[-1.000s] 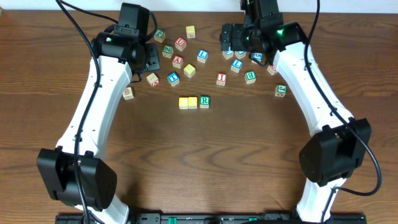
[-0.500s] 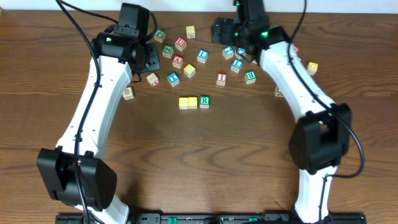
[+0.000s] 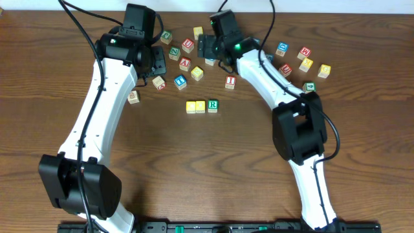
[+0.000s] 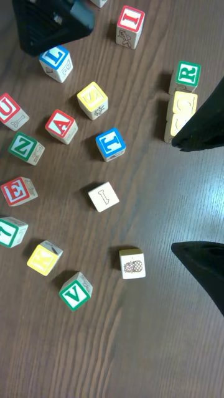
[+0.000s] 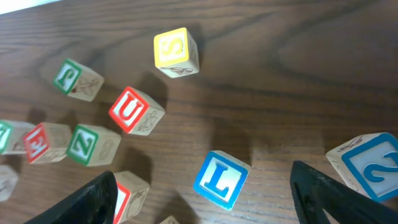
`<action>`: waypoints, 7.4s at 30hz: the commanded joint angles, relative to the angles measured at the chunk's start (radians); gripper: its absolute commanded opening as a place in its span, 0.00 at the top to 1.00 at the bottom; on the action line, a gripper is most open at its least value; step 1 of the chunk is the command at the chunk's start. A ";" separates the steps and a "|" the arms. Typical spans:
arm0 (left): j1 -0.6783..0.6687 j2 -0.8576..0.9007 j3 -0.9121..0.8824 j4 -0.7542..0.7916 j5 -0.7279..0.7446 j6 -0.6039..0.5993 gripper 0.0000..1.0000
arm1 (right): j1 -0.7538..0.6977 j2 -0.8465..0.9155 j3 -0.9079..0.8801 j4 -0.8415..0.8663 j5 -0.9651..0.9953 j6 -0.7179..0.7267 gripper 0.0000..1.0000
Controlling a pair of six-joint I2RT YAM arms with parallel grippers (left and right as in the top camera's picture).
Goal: Spell out CORL
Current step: 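Swing the right gripper left over the cluster toward the blue L block, then lower the right gripper and close it on the blue L block, then lift the L block and carry it toward the R block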
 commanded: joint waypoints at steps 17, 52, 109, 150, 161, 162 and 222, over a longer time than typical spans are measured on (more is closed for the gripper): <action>0.000 -0.028 0.027 -0.013 -0.013 0.009 0.54 | 0.036 0.100 0.031 0.055 0.183 0.055 0.37; 0.001 -0.028 0.027 -0.018 -0.013 0.010 0.53 | 0.047 0.134 0.030 0.062 0.191 0.055 0.55; 0.000 -0.027 0.025 -0.015 -0.013 0.009 0.53 | -0.003 0.104 0.114 -0.095 0.135 -0.125 0.50; 0.001 -0.027 0.025 -0.010 -0.024 0.010 0.53 | -0.002 0.150 0.111 -0.101 0.134 -0.098 0.64; 0.001 -0.027 0.025 -0.010 -0.024 0.010 0.54 | -0.002 0.151 0.111 -0.120 0.134 -0.098 0.63; 0.001 -0.027 0.025 -0.010 -0.024 0.009 0.53 | -0.002 0.151 0.111 -0.122 0.134 -0.098 0.64; 0.001 -0.027 0.025 -0.010 -0.024 0.009 0.54 | 0.056 -0.356 -0.121 -0.806 -0.057 -0.088 0.80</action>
